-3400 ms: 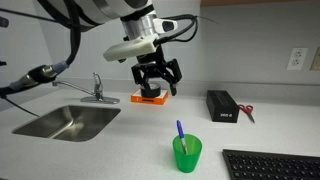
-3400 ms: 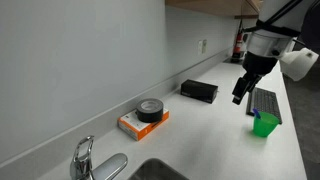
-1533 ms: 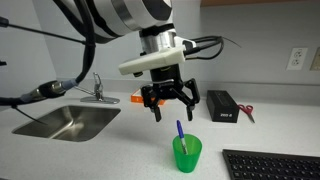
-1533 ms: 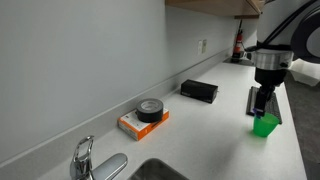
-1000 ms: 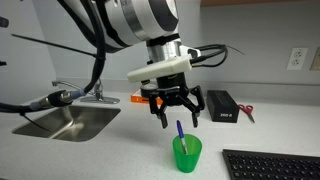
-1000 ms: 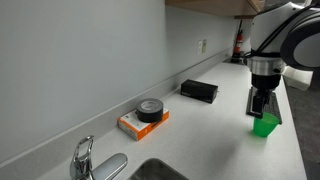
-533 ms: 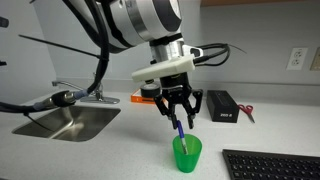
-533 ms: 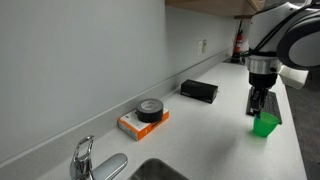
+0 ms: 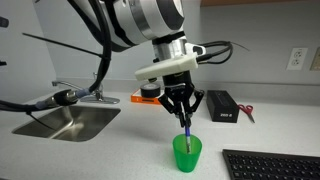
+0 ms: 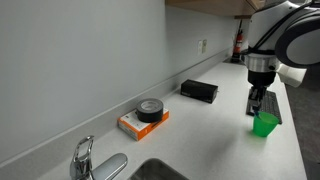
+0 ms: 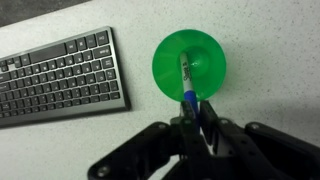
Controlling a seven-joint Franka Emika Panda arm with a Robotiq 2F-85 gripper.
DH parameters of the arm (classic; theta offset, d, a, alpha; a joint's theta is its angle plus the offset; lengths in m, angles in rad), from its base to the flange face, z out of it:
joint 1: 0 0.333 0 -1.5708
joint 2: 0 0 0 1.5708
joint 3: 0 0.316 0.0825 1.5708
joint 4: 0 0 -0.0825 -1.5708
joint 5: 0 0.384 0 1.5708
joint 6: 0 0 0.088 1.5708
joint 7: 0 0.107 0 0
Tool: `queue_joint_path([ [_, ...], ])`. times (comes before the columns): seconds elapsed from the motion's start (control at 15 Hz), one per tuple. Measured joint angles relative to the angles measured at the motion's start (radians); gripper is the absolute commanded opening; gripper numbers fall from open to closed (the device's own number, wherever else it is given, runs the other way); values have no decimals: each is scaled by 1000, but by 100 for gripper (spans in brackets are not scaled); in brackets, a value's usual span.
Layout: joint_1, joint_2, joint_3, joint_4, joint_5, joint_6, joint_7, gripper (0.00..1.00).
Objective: Take the marker out of the cup
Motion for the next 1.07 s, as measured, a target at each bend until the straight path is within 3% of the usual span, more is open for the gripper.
queue_joint_path([
  [0.27,0,-55,-11,-7,0,0,-13,3],
  [0.6,3,-253,-14,-51,19,-2,-50,3],
  [0.87,43,-373,17,-79,145,-1,-66,3],
  [1.07,103,-373,68,-96,241,36,-43,3],
])
